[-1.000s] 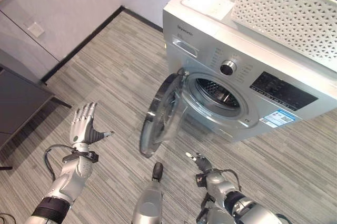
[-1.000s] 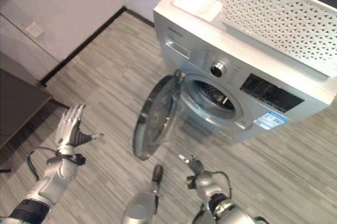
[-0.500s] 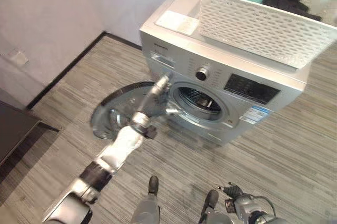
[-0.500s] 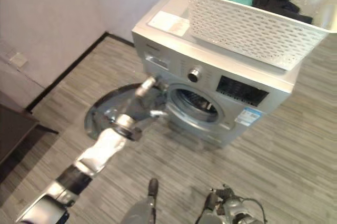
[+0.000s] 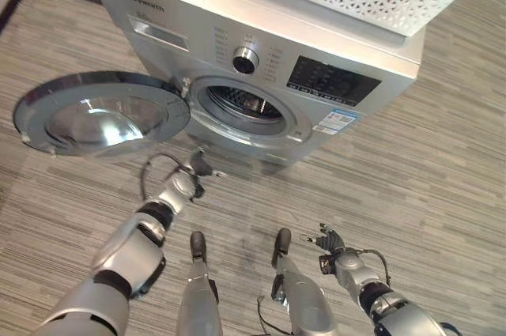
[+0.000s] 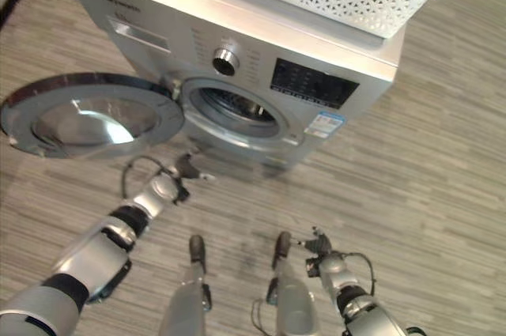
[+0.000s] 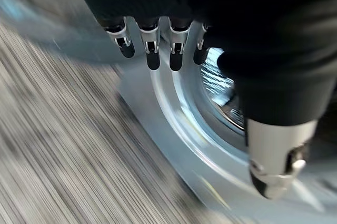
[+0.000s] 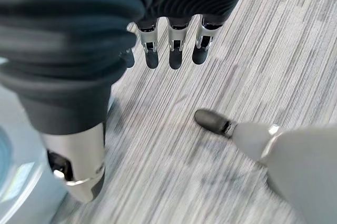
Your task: Grab the laundry basket,head to the washer,open it,put in the laundry and shut it.
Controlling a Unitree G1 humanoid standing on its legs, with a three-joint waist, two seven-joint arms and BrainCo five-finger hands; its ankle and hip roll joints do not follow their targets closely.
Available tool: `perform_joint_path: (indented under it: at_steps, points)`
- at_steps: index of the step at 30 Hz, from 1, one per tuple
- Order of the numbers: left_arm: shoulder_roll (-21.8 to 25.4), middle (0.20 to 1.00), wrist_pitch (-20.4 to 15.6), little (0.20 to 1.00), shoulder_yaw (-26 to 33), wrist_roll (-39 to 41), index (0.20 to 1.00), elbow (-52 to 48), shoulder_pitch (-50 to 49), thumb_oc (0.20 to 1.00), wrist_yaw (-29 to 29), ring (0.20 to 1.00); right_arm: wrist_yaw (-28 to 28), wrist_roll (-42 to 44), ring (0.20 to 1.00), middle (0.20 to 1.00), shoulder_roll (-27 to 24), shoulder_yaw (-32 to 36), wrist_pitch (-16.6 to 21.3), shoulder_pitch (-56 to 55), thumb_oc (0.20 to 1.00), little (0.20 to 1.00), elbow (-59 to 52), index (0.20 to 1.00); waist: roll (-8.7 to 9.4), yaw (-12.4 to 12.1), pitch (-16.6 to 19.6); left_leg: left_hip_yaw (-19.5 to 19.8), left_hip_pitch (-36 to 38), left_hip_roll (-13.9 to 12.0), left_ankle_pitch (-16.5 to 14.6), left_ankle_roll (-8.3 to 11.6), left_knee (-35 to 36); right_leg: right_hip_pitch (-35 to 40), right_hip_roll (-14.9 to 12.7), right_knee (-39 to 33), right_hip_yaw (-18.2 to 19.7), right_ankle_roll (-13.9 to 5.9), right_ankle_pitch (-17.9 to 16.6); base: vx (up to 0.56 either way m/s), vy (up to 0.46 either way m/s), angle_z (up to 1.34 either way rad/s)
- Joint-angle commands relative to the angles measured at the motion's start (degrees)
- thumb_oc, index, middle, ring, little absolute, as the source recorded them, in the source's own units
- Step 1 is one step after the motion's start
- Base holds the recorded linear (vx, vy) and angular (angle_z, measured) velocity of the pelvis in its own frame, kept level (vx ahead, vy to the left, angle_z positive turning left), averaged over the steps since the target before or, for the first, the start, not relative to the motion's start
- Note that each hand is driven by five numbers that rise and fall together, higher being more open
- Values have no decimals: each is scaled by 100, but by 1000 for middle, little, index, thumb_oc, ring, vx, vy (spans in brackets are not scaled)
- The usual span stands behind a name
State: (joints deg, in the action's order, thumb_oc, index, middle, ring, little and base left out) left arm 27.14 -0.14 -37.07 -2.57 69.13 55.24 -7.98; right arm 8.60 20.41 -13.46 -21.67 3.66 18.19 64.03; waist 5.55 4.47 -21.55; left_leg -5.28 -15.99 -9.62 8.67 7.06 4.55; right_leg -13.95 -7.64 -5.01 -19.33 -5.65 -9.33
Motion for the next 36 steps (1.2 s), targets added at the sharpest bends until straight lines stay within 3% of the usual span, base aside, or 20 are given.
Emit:
perform_joint_path:
  at_steps: [1, 5, 15, 21, 22, 24, 25, 26, 27, 31, 33, 34, 36]
  points:
    - [225, 1000, -61, 1000, -146, -718, 1000, 447, 702, 1000, -310, 1000, 77, 152, 1000, 1000, -98, -31, 201, -128, 1000, 1000, -149, 1000, 294, -2, 64, -17, -27, 23, -301, -131, 45, -265, -313, 1, 208, -412, 111, 38, -46, 3]
    - [906, 1000, 40, 1000, -369, -1364, 1000, 622, 1057, 1000, -564, 1000, 125, 80, 1000, 1000, -203, -75, 347, -391, 1000, 1000, -253, 1000, 433, 35, 0, 71, -200, -86, -365, -41, 45, -369, -220, 1, 201, -497, 144, 8, -47, 4]
    - [1242, 1000, 21, 1000, -74, -1125, 1000, 417, 784, 1000, -849, 1000, 131, 56, 1000, 1000, -155, -119, 314, -483, 1000, 1000, -173, 1000, 432, -75, 44, 69, -232, -95, -403, -22, 45, -360, -214, 1, 139, -519, 178, 0, -12, 6]
    - [915, 1000, -130, 1000, 547, -655, 1000, 1, -415, 1000, -913, 1000, 167, -65, 1000, 1000, -205, 88, 208, -508, 1000, 1000, -206, 1000, 310, -205, 202, -135, 210, 10, -664, -119, 45, -65, -292, 1, 236, -553, 212, 24, 79, -5]
    - [838, 1000, -169, 1000, 697, -560, 1000, -77, -675, 1000, -932, 1000, 163, -113, 1000, 1000, -208, 155, 170, -504, 1000, 1000, -185, 1000, 323, -204, 238, -223, 251, 92, -608, -192, 45, -72, -355, 1, 260, -522, 128, 14, 158, -28]
    - [500, 1000, -222, 1000, 1145, -369, 1000, -532, -1736, 1000, -940, 1000, 206, -140, 1000, 1000, -303, 564, 71, -611, 1000, 1000, -149, 1000, 198, -296, 355, -423, 656, 261, -826, -317, 45, 144, -441, 1, 418, -544, 115, 79, 230, -32]
    - [499, 1000, -221, 1000, 1147, -370, 1000, -535, -1740, 1000, -940, 1000, 206, -140, 1000, 1000, -305, 563, 70, -613, 1000, 1000, -151, 1000, 197, -299, 351, -427, 663, 261, -828, -317, 45, 149, -441, 1, 421, -545, 115, 152, 314, -44]
    - [173, 1000, -270, 1000, 1398, -214, 1000, -703, -2430, 1000, -830, 1000, 244, -51, 1000, 1000, -427, 1006, 21, -695, 1000, 1000, -193, 1000, 92, -319, 455, -562, 995, 400, -987, -409, 45, 348, -525, 6, 535, -575, 120, 88, 179, -37]
    - [173, 1000, -270, 1000, 1398, -214, 1000, -703, -2430, 1000, -830, 1000, 244, -51, 1000, 1000, -427, 1007, 21, -695, 1000, 1000, -193, 1000, 92, -319, 455, -562, 996, 400, -987, -409, 45, 349, -525, 6, 536, -575, 120, 137, 267, -29]
    - [-303, 1000, -297, 1000, 1801, -273, 1000, -1049, -3807, 1000, -643, 1000, 477, 145, 1000, 1000, -853, 2156, 74, -1090, 1000, 1000, -1024, 1000, -98, -249, 786, -715, 1643, 675, -1301, -610, 29, 764, -722, 117, 761, -653, 209, 166, 246, -29]
    - [-488, 1000, -325, 1000, 1882, -243, 1000, -1050, -4114, 1000, -619, 1000, 704, 149, 1000, 1000, -824, 2434, 176, -1237, 1000, 1000, -1382, 1000, -167, -228, 858, -724, 1772, 739, -1419, -679, -59, 870, -781, 181, 811, -671, 255, 131, 184, -30]
    - [-665, 1000, -287, 1000, 2157, -101, 1000, -1034, -4589, 1000, -547, 1000, 803, 234, 1000, 1000, -1099, 3072, 212, -1471, 1000, 1000, -1916, 1000, -224, -178, 982, -672, 1956, 823, -1615, -775, -243, 1048, -844, 318, 896, -682, 357, 130, 163, -14]
    - [-828, 1000, -314, 1000, 2321, 61, 1000, -1041, -4930, 1000, -448, 1000, 1317, 202, 1000, 1000, -1329, 3645, 366, -1515, 1000, 1000, -2475, 1000, -289, -191, 1103, -556, 2082, 908, -1720, -860, -355, 1144, -971, 585, 897, -724, 326, 123, 174, -10]
